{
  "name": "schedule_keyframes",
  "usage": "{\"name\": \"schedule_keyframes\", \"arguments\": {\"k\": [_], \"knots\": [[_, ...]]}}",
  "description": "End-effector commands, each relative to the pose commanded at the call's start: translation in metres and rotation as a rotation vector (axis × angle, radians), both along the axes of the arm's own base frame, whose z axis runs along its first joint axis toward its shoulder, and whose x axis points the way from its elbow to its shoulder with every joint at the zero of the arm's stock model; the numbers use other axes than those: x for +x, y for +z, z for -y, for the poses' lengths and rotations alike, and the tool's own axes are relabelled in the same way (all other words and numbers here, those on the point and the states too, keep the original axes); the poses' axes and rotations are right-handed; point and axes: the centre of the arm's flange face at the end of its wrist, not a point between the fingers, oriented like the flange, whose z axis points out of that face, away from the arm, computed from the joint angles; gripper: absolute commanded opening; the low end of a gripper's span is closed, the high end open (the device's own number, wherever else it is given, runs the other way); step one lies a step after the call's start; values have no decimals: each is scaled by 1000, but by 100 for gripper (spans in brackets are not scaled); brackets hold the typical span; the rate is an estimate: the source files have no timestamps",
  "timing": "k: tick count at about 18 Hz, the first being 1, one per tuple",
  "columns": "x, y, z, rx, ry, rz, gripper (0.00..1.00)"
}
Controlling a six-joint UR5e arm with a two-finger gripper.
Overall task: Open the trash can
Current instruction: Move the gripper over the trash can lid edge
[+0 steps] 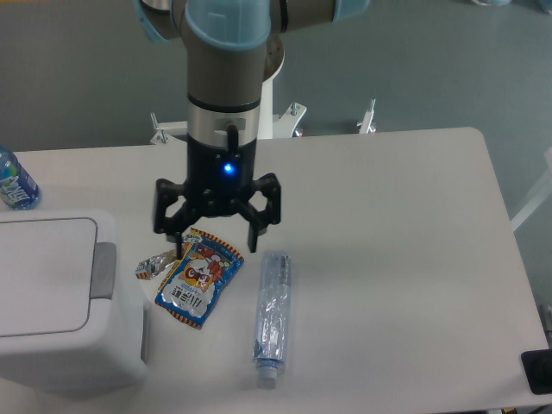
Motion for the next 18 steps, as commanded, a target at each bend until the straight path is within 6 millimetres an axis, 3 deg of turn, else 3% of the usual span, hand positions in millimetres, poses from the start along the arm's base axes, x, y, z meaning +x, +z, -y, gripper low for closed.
{"name": "schedule_keyframes", "arguments": {"k": [5, 18], "knots": [[33, -13, -21, -12, -61, 8, 100], [40, -22, -26, -24, -73, 18, 100]]}}
